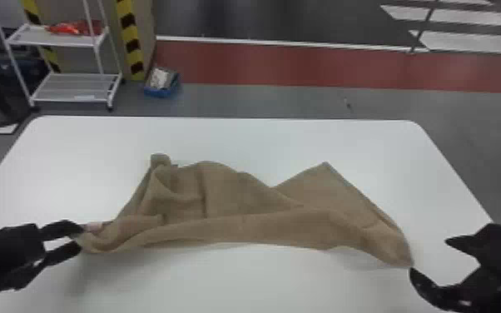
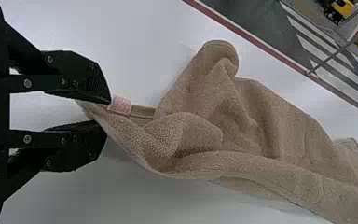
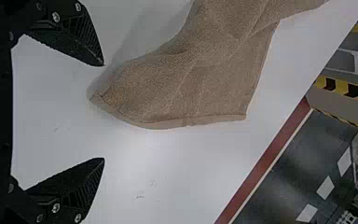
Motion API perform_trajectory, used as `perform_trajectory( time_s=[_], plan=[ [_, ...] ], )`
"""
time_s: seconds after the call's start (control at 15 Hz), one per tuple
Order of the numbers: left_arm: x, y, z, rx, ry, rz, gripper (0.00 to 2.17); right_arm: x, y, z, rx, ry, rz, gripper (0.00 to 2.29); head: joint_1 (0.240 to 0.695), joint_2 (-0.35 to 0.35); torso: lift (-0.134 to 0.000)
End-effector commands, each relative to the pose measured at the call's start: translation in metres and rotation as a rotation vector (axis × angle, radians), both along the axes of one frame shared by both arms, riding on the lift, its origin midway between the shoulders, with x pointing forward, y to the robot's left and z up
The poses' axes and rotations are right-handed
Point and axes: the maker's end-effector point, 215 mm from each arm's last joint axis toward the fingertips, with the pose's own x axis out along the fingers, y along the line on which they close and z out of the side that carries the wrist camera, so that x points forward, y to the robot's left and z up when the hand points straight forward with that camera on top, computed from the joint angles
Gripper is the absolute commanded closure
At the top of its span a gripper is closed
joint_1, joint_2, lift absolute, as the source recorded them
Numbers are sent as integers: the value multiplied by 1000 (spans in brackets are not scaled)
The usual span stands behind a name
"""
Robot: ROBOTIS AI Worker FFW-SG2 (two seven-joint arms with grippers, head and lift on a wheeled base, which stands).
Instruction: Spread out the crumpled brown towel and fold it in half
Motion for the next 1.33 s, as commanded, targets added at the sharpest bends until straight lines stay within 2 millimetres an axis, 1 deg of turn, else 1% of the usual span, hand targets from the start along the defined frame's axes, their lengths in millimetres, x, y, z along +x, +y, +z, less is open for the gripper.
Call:
perform_trajectory(
  time_s=[0.0,0.07,0.13,0.2,0.33,0.53,0.73,0.93,1.13,1.27],
  plan=[
    [-1,1,2,2,-2,-1,1207,2,-1,2,-2,-6,-1,181,695,-97,-124],
    [-1,3,4,5,-6,3,1389,5,-3,5,-5,-9,2,178,695,-96,-124],
    [-2,6,7,7,-11,8,1423,8,-5,6,-3,-5,6,181,695,-97,-124],
    [-3,8,8,11,-13,12,1423,9,-8,7,-20,3,19,181,695,-96,-124],
    [-8,9,10,13,-15,14,1423,7,-17,2,-45,33,34,181,695,-94,-124],
    [-11,9,9,13,-10,13,1423,-2,-28,-17,-60,88,53,194,695,-105,-124],
    [-14,2,12,6,-13,5,1423,0,-26,-30,-52,104,56,221,695,-127,-124],
    [-17,-3,13,1,-11,1,1423,12,-18,-37,-37,105,66,279,695,-133,-124],
    [-22,-6,11,1,-6,-4,1423,24,-17,-43,-53,114,70,282,695,-130,-124],
    [-22,-6,10,9,-6,0,1423,29,-14,-49,-68,134,85,286,695,-129,-124]
  ],
)
